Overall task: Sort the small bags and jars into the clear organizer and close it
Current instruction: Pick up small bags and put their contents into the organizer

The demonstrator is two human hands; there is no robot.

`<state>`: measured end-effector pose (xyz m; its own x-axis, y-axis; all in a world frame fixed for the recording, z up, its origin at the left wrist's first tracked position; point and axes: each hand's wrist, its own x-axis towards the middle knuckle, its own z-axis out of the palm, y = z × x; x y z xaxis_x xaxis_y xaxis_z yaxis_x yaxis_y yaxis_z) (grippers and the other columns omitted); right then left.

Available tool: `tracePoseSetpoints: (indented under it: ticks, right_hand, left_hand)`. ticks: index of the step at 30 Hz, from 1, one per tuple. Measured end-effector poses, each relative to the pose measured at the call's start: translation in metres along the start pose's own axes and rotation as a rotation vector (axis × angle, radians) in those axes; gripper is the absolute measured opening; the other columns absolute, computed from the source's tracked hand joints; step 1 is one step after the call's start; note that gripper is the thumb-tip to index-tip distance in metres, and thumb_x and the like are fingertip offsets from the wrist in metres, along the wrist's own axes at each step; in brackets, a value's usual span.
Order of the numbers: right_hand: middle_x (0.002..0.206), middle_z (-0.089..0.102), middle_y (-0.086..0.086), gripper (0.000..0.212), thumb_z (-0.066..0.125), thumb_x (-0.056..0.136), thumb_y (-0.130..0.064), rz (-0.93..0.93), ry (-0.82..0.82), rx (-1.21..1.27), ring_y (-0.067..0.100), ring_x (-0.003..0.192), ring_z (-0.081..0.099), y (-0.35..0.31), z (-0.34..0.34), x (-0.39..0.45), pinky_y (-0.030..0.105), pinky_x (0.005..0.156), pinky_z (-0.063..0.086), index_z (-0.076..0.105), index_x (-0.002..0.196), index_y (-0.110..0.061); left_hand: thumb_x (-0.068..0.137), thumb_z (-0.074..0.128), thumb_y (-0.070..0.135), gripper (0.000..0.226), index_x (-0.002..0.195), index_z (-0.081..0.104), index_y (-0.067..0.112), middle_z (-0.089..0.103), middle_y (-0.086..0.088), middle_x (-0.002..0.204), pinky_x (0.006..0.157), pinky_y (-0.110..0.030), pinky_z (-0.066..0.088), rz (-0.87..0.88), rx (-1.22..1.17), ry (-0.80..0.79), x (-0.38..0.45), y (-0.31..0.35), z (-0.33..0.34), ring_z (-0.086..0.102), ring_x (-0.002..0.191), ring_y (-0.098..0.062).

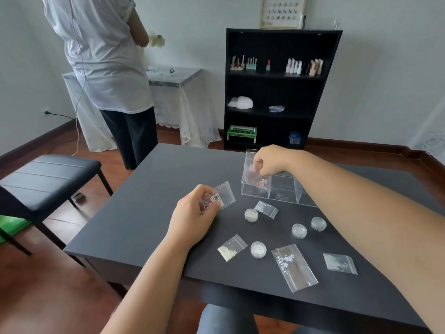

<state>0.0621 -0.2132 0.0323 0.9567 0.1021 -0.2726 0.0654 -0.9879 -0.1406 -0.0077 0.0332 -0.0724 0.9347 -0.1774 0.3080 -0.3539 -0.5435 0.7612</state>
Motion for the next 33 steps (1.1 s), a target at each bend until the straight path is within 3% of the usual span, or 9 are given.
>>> tracePoseSetpoints:
  ticks: [3, 6, 9, 12, 16, 19, 24, 28, 33]
  right_hand:
    - [0.11, 0.068, 0.008, 0.033, 0.054, 0.077, 0.001, 0.012, -0.018, -0.076, 0.022, 0.085, 0.063, -0.006, 0.001, 0.001, 0.023, 0.057, 0.043, 0.073, 0.103, -0.009]
    - [0.124, 0.061, 0.02, 0.039, 0.052, 0.079, -0.001, 0.013, -0.037, -0.2, 0.038, 0.097, 0.064, -0.013, 0.003, 0.0, 0.042, 0.067, 0.053, 0.067, 0.115, -0.002]
    - [0.122, 0.065, 0.018, 0.04, 0.052, 0.081, -0.007, 0.021, -0.064, -0.308, 0.033, 0.102, 0.064, -0.02, 0.005, -0.003, 0.038, 0.069, 0.053, 0.066, 0.118, -0.004]
    - [0.126, 0.061, 0.019, 0.048, 0.06, 0.08, -0.016, 0.034, -0.046, -0.244, 0.035, 0.113, 0.059, -0.02, -0.001, -0.006, 0.045, 0.09, 0.052, 0.06, 0.126, -0.004]
    - [0.114, 0.066, 0.02, 0.05, 0.077, 0.073, -0.029, 0.059, 0.211, -0.125, 0.036, 0.102, 0.064, -0.017, -0.009, -0.012, 0.044, 0.08, 0.055, 0.065, 0.114, -0.001]
    - [0.096, 0.063, 0.003, 0.032, 0.079, 0.072, -0.026, 0.028, 0.392, 0.012, 0.024, 0.083, 0.061, -0.017, -0.001, -0.015, 0.033, 0.063, 0.049, 0.06, 0.095, -0.017]
    - [0.085, 0.07, -0.004, 0.003, 0.072, 0.079, -0.026, -0.007, 0.254, -0.007, 0.017, 0.083, 0.064, -0.018, 0.012, -0.007, 0.034, 0.07, 0.054, 0.071, 0.08, -0.023]
    - [0.088, 0.071, -0.014, 0.006, 0.07, 0.08, -0.035, -0.004, 0.062, -0.081, 0.013, 0.093, 0.06, -0.014, 0.021, 0.004, 0.03, 0.071, 0.045, 0.075, 0.079, -0.032]
    - [0.099, 0.07, -0.014, 0.019, 0.057, 0.087, -0.031, -0.008, 0.038, -0.085, 0.016, 0.1, 0.055, -0.008, 0.016, 0.004, 0.036, 0.082, 0.028, 0.075, 0.091, -0.033]
  left_hand:
    - [0.085, 0.068, 0.036, 0.016, 0.093, 0.055, 0.042, 0.062, 0.015, 0.077, 0.057, -0.022, 0.04, 0.007, 0.002, -0.006, 0.0, 0.0, 0.0, 0.056, 0.07, 0.0]
    - [0.085, 0.068, 0.036, 0.016, 0.094, 0.056, 0.041, 0.062, 0.015, 0.078, 0.057, -0.022, 0.039, 0.011, 0.006, -0.015, 0.0, 0.0, 0.0, 0.056, 0.069, 0.0]
    - [0.085, 0.068, 0.037, 0.015, 0.095, 0.056, 0.04, 0.062, 0.015, 0.079, 0.057, -0.022, 0.04, 0.011, 0.014, -0.017, 0.0, -0.001, 0.0, 0.056, 0.07, 0.0]
    - [0.085, 0.068, 0.036, 0.016, 0.095, 0.056, 0.04, 0.062, 0.015, 0.079, 0.057, -0.022, 0.04, 0.015, 0.016, -0.019, 0.0, -0.001, 0.0, 0.056, 0.07, 0.0]
    - [0.085, 0.068, 0.035, 0.016, 0.095, 0.056, 0.04, 0.061, 0.016, 0.08, 0.057, -0.022, 0.039, 0.023, 0.019, -0.025, 0.0, 0.0, 0.0, 0.055, 0.069, 0.002]
    - [0.086, 0.068, 0.035, 0.016, 0.095, 0.056, 0.04, 0.061, 0.018, 0.081, 0.058, -0.022, 0.04, 0.026, 0.028, -0.034, 0.001, 0.0, 0.001, 0.056, 0.068, 0.002]
    - [0.086, 0.068, 0.035, 0.016, 0.095, 0.056, 0.04, 0.061, 0.019, 0.081, 0.057, -0.022, 0.041, 0.041, 0.035, -0.031, 0.0, 0.001, 0.0, 0.056, 0.07, 0.001]
    - [0.086, 0.067, 0.035, 0.015, 0.096, 0.057, 0.038, 0.062, 0.019, 0.085, 0.059, -0.024, 0.043, 0.035, 0.034, -0.031, 0.0, 0.001, 0.0, 0.056, 0.069, 0.0]
    - [0.086, 0.067, 0.036, 0.014, 0.096, 0.057, 0.038, 0.063, 0.018, 0.085, 0.06, -0.025, 0.044, 0.034, 0.028, -0.031, 0.001, 0.0, 0.001, 0.057, 0.07, 0.0]
